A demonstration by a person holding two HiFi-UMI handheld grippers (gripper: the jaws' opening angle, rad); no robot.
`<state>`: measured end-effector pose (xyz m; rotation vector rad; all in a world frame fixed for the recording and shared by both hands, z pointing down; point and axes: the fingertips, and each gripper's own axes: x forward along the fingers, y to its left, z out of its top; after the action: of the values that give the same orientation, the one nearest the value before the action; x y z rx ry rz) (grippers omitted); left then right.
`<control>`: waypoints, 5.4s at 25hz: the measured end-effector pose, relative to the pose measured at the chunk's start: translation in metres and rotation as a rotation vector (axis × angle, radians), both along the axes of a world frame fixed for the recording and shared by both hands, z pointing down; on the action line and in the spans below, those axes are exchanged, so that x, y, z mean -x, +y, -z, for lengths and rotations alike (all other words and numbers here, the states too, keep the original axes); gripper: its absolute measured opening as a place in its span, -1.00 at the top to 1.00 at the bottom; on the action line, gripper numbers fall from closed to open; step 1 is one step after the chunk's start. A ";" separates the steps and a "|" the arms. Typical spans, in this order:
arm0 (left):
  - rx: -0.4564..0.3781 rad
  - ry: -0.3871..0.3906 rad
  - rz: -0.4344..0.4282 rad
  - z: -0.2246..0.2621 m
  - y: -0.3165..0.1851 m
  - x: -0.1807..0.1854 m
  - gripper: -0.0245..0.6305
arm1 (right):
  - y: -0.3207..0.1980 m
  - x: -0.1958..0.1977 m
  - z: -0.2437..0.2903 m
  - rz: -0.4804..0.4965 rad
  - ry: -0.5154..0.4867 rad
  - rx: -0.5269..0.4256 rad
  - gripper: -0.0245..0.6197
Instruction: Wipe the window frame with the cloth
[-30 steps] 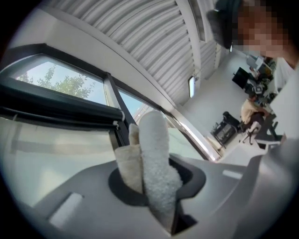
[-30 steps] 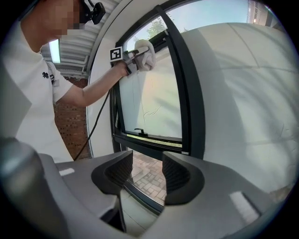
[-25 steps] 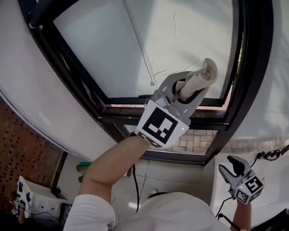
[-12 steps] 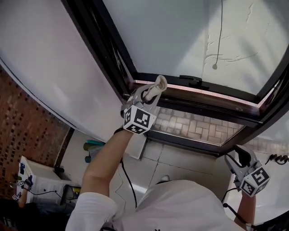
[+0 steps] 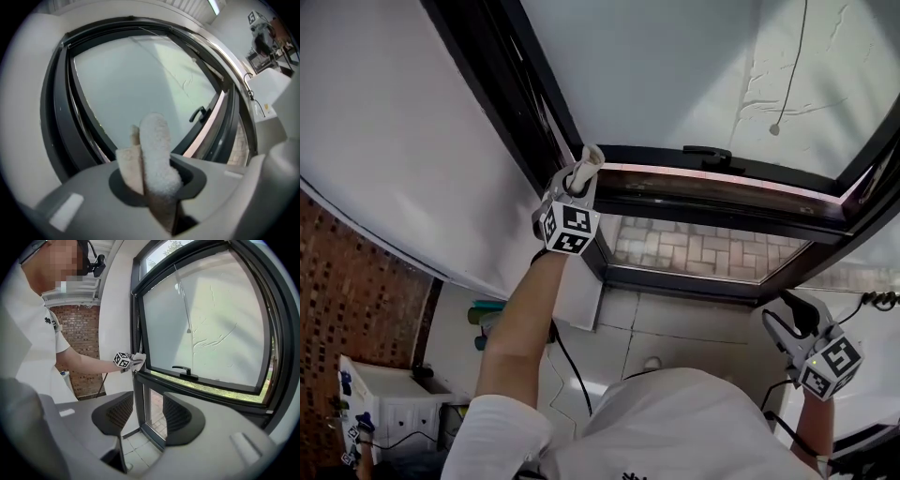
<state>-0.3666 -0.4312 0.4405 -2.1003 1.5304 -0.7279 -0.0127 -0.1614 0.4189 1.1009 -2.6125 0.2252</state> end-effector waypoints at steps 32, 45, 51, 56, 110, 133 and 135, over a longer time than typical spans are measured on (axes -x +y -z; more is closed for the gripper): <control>0.305 -0.054 -0.087 -0.110 0.046 -0.004 0.63 | 0.013 0.053 -0.020 0.034 0.014 0.053 0.31; 0.239 -0.039 -0.352 -0.071 0.087 -0.174 0.63 | 0.023 -0.012 -0.021 -0.035 -0.016 0.038 0.31; 0.220 -0.052 -0.481 -0.057 0.097 -0.283 0.62 | 0.036 -0.074 -0.018 -0.114 -0.019 0.034 0.31; 0.215 -0.066 -0.563 -0.050 0.104 -0.367 0.62 | 0.047 -0.131 -0.021 -0.178 -0.031 0.041 0.31; 0.336 -0.527 -0.705 -0.147 0.159 -0.666 0.63 | 0.104 -0.363 -0.071 -0.315 -0.171 0.088 0.31; 0.275 0.295 -0.528 0.031 0.328 -0.377 0.62 | 0.116 -0.193 -0.049 -0.201 -0.158 0.097 0.30; 0.261 0.332 -0.519 0.037 0.349 -0.337 0.62 | 0.131 -0.163 -0.041 -0.201 -0.155 0.085 0.30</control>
<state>-0.0291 -0.0822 0.4036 -2.7672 0.9874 -0.4161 0.1501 -0.0302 0.4596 1.3661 -2.5952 0.4788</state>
